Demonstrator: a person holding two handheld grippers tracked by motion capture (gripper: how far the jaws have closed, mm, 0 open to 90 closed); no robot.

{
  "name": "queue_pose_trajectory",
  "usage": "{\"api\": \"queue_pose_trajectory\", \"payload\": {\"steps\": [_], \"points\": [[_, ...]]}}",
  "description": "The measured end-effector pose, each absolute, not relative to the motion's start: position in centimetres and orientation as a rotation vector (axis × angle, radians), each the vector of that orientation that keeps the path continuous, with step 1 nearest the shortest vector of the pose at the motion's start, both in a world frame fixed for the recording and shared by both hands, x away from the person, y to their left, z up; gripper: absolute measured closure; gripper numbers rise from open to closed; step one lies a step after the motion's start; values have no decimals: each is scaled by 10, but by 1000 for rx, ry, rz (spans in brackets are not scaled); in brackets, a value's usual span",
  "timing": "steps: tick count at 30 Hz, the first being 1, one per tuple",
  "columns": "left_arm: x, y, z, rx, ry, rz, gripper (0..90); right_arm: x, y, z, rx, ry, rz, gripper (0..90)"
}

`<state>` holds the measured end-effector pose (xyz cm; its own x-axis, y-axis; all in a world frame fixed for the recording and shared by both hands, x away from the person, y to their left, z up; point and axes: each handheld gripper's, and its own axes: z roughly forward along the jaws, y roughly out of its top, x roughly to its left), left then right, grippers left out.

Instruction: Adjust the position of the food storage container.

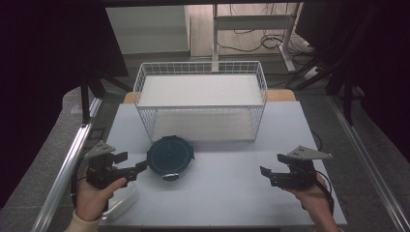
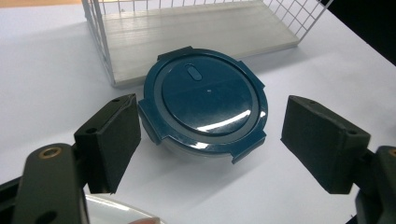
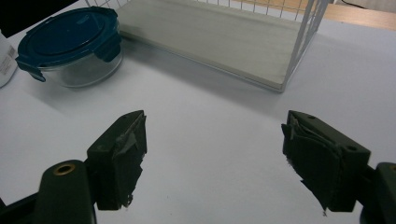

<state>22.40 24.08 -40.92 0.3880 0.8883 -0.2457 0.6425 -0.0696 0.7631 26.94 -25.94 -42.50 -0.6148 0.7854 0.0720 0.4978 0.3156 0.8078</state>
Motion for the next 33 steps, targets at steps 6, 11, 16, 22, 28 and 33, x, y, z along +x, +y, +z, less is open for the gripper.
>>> {"api": "queue_pose_trajectory", "payload": {"steps": [6,11,16,22,28,33], "points": [[241,245,-401,1797,1375,391,212,270,-260,-422,1152,2245,1214,226],[260,245,-405,1838,1411,372,237,268,-259,-421,1145,2254,1205,232],[277,247,-412,1902,1453,350,318,270,-259,-424,1156,2255,1200,235],[294,255,-420,1928,1525,341,485,273,-256,-428,1164,2274,1183,238],[307,256,-432,1983,1555,287,662,276,-255,-433,1188,2282,1161,239],[317,257,-444,2029,1552,210,819,276,-255,-436,1195,2288,1149,240]]}}
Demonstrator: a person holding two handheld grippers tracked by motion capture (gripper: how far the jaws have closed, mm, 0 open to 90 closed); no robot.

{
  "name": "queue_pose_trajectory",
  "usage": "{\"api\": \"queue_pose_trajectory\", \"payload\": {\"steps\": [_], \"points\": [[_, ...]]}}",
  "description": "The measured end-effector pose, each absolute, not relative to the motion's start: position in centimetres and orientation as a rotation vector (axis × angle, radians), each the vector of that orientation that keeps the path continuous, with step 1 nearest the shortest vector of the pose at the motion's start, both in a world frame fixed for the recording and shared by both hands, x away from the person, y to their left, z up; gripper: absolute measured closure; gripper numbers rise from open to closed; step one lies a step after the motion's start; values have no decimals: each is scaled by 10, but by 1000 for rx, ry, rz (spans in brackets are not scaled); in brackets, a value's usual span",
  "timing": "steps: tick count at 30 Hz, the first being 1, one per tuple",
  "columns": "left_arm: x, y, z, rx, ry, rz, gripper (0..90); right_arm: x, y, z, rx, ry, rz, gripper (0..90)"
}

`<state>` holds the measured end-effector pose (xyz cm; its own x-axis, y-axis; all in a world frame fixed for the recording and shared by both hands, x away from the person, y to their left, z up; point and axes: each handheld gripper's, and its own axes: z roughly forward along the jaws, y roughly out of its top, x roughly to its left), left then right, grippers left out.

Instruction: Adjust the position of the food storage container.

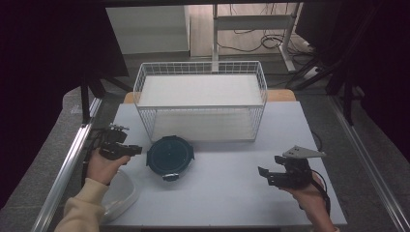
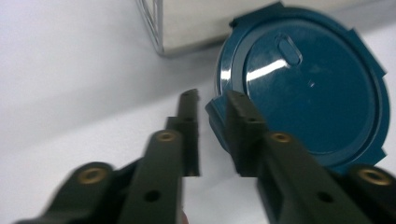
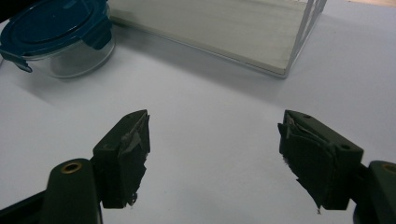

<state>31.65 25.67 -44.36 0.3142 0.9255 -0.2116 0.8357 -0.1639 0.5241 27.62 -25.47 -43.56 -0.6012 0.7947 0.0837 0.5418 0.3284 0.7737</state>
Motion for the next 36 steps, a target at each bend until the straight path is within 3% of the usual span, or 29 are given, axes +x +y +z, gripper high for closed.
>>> {"api": "queue_pose_trajectory", "payload": {"steps": [10,36], "points": [[330,253,-459,2065,1585,156,896,277,-253,-437,1204,2289,1137,242],[340,247,-473,2097,1616,95,900,279,-254,-441,1207,2297,1119,244]]}}
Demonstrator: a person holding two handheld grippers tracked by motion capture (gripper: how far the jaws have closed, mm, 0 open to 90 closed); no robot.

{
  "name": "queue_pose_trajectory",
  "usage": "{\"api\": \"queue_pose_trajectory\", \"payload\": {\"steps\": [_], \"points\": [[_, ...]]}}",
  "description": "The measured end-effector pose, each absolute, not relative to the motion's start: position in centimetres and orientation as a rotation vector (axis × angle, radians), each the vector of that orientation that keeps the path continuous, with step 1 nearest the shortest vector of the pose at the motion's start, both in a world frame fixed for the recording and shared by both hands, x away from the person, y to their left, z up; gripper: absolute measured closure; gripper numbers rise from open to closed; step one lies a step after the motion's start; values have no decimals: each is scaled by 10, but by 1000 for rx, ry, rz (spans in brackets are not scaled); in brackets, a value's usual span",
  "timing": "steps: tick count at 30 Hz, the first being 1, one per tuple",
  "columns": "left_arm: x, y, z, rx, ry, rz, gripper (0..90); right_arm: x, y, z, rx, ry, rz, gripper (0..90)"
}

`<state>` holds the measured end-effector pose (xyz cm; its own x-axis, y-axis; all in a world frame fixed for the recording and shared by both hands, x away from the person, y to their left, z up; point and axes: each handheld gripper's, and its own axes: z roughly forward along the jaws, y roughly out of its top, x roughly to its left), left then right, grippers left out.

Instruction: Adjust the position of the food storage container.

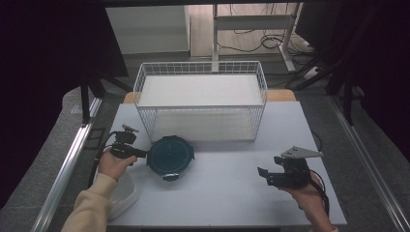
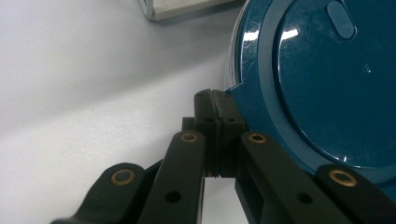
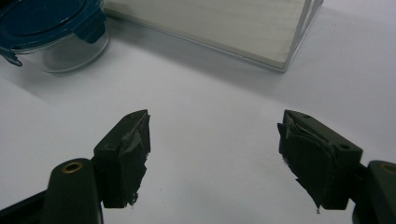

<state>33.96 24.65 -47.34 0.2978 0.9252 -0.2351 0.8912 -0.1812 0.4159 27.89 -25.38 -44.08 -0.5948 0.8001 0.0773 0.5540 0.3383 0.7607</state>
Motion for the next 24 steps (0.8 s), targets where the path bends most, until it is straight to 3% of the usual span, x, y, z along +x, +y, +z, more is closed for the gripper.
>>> {"api": "queue_pose_trajectory", "payload": {"steps": [24], "points": [[345,203,-473,2144,1520,60,900,281,-255,-442,1212,2300,1109,246]]}}
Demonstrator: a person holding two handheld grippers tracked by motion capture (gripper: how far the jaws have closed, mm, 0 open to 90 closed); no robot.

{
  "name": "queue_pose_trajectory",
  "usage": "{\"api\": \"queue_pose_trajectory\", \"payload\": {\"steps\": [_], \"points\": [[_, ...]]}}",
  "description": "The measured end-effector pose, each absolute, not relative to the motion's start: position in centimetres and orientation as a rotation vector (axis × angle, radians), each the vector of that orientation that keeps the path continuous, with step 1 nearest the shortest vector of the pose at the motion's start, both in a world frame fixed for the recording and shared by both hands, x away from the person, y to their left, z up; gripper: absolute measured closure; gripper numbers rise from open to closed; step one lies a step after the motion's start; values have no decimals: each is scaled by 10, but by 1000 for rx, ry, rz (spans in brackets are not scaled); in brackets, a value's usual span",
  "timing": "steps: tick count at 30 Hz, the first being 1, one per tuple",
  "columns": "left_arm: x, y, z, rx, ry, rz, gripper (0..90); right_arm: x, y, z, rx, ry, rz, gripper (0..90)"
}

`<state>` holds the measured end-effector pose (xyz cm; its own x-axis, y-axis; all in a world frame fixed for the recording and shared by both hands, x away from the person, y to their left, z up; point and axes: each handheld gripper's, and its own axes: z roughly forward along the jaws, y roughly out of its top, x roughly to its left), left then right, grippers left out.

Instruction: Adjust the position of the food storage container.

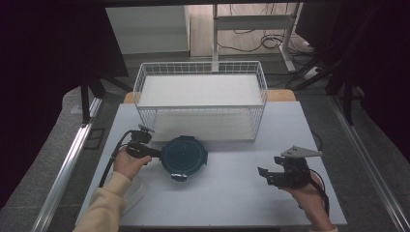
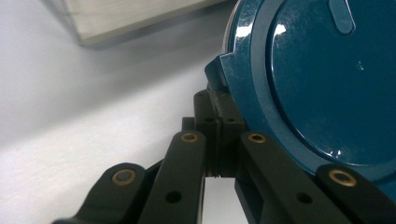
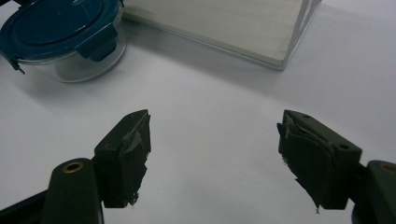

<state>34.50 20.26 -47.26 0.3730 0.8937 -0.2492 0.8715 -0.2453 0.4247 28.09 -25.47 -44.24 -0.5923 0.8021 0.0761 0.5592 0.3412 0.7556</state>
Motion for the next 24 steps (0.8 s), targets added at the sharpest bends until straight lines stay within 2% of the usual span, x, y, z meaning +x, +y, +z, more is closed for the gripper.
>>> {"api": "queue_pose_trajectory", "payload": {"steps": [17,24], "points": [[336,171,-471,2188,1433,29,900,281,-255,-441,1212,2299,1110,248],[334,169,-471,2188,1425,34,900,280,-256,-441,1211,2296,1115,249]]}}
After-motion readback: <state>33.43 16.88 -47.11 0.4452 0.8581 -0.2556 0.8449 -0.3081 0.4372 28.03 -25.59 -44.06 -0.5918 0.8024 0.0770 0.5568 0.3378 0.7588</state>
